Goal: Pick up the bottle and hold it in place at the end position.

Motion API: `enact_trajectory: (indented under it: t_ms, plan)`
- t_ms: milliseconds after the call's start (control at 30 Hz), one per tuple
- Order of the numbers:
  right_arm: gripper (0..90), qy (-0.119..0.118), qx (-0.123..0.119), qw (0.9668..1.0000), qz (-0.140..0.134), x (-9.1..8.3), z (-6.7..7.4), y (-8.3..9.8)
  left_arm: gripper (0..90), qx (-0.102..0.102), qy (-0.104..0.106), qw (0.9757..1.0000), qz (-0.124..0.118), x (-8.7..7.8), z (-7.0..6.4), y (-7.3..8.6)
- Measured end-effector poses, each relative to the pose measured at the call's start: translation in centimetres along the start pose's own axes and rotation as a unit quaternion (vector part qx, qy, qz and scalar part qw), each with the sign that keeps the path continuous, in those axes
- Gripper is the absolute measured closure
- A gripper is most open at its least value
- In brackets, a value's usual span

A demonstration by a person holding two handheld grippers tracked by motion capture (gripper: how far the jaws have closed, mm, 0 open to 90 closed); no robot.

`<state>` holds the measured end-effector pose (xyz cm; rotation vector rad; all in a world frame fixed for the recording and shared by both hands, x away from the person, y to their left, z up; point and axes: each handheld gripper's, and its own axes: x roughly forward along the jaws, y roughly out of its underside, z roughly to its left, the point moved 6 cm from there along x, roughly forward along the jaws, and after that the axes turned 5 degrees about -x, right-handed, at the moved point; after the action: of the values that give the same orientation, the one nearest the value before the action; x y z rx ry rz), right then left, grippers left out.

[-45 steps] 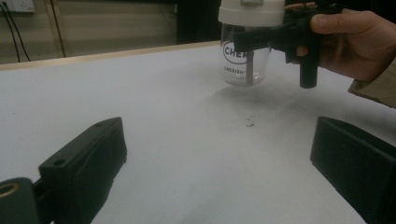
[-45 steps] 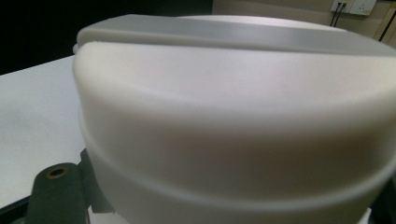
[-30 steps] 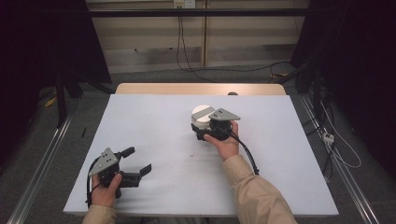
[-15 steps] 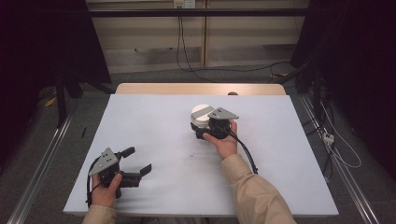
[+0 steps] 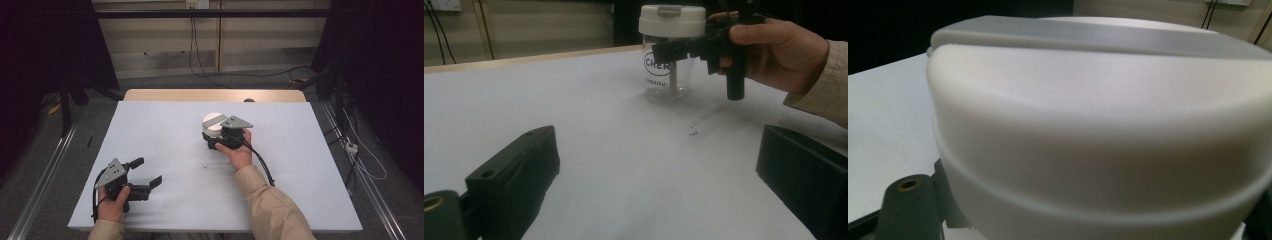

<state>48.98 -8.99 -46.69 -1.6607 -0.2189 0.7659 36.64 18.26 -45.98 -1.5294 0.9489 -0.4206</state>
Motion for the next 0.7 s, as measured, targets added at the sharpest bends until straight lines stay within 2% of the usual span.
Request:
enact_trajectory:
  t_ms: [700]
  plan:
    - [18.3, -0.002, -0.001, 1.0000, -0.001, 0.58, 0.11, -0.06, 3.4, -0.001, 0.000, 1.0000, 0.000, 0.04, 0.03, 0.03]
